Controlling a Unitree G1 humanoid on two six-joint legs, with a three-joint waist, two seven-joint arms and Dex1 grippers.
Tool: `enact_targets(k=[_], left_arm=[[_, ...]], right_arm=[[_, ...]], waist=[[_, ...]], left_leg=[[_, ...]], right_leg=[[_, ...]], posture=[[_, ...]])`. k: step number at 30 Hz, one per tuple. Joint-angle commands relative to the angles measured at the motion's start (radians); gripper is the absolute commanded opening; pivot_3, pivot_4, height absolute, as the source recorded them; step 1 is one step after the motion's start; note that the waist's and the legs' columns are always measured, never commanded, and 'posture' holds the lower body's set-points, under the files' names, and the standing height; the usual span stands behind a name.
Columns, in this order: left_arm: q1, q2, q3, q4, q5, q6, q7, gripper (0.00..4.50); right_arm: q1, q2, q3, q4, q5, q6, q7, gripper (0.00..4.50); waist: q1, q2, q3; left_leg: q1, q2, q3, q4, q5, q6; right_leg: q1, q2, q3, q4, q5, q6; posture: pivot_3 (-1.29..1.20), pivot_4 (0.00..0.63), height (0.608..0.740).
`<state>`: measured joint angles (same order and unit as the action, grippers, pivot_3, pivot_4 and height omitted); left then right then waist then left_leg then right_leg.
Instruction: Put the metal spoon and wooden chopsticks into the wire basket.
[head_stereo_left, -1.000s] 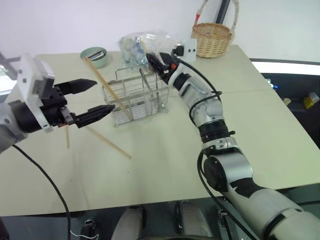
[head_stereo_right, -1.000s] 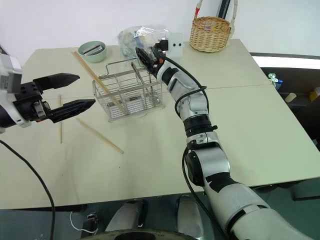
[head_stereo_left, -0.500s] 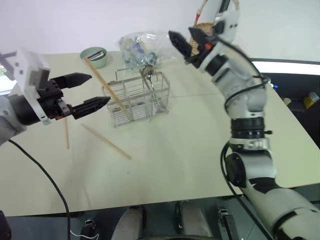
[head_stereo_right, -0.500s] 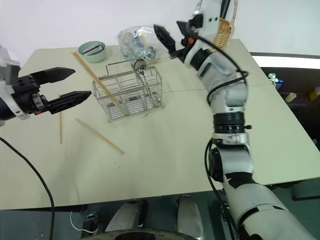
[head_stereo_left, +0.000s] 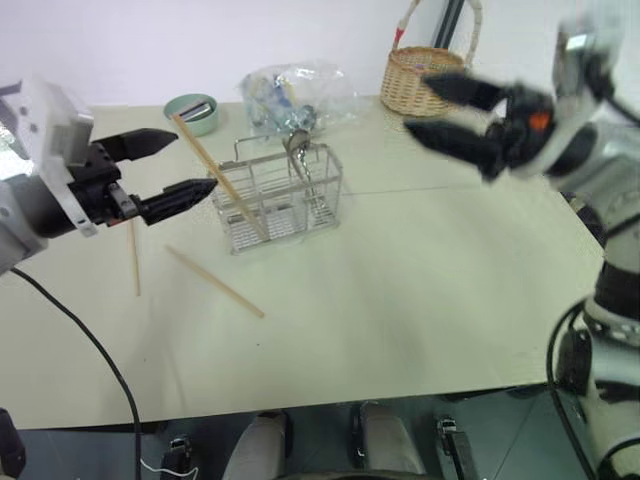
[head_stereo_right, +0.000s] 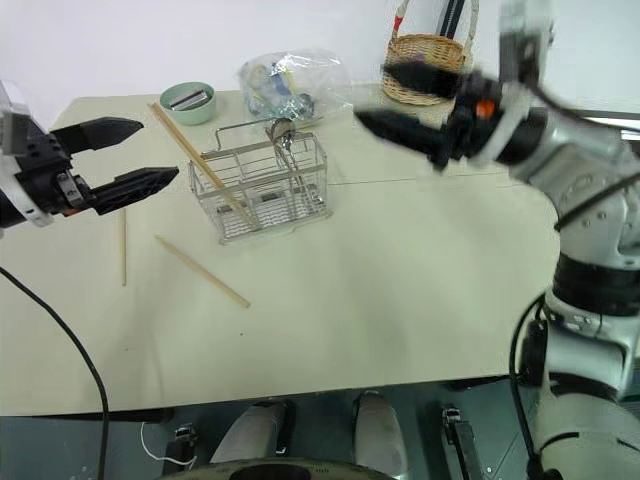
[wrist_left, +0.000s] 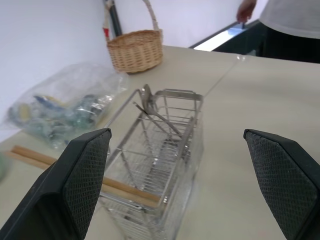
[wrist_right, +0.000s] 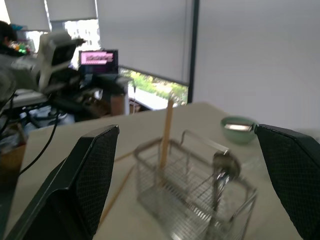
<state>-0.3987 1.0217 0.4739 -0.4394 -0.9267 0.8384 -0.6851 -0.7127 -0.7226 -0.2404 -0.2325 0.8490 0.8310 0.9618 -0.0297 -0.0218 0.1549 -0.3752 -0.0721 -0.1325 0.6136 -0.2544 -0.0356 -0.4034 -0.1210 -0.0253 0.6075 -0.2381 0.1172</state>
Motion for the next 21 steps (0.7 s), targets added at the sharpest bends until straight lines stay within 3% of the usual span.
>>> enact_targets(k=[1,9,16,21], left_arm=[[-0.01,0.007,0.083,-0.019,0.027,-0.004,0.083,4.5],[0.077,0.001,0.195,0.046,0.138,0.12,0.313,4.5],[-0.106,-0.058,0.074,0.286,0.282,0.363,0.618,4.5],[-0.229,-0.095,-0.087,0.51,0.392,0.346,0.604,4.5]], right_arm=[[0.109,-0.021,0.021,-0.134,-0.011,-0.054,0.033,4.47],[0.266,-0.046,0.068,-0.219,-0.074,-0.13,0.042,4.47],[0.294,-0.065,0.066,-0.244,-0.058,-0.132,0.047,4.47],[0.304,-0.077,0.059,-0.259,-0.035,-0.12,0.05,4.47]], waist=[[0.006,0.0,0.0],[0.021,0.0,0.0],[0.04,-0.002,0.0],[0.046,-0.004,0.0]], left_leg=[[0.0,0.0,0.0,0.0,0.0,0.0],[0.0,0.0,0.0,0.0,0.0,0.0],[0.001,0.0,-0.002,0.001,0.0,0.0],[0.001,-0.001,-0.002,0.001,0.0,0.0]], right_leg=[[0.0,0.0,0.0,0.0,0.0,0.0],[0.003,0.0,0.0,-0.006,0.0,0.0],[0.005,0.001,-0.002,-0.008,0.0,0.001],[0.005,0.001,-0.002,-0.008,0.0,0.001]], posture=[[0.0,0.15,0.688],[0.0,0.15,0.688],[0.0,0.15,0.688],[0.0,0.15,0.688]])
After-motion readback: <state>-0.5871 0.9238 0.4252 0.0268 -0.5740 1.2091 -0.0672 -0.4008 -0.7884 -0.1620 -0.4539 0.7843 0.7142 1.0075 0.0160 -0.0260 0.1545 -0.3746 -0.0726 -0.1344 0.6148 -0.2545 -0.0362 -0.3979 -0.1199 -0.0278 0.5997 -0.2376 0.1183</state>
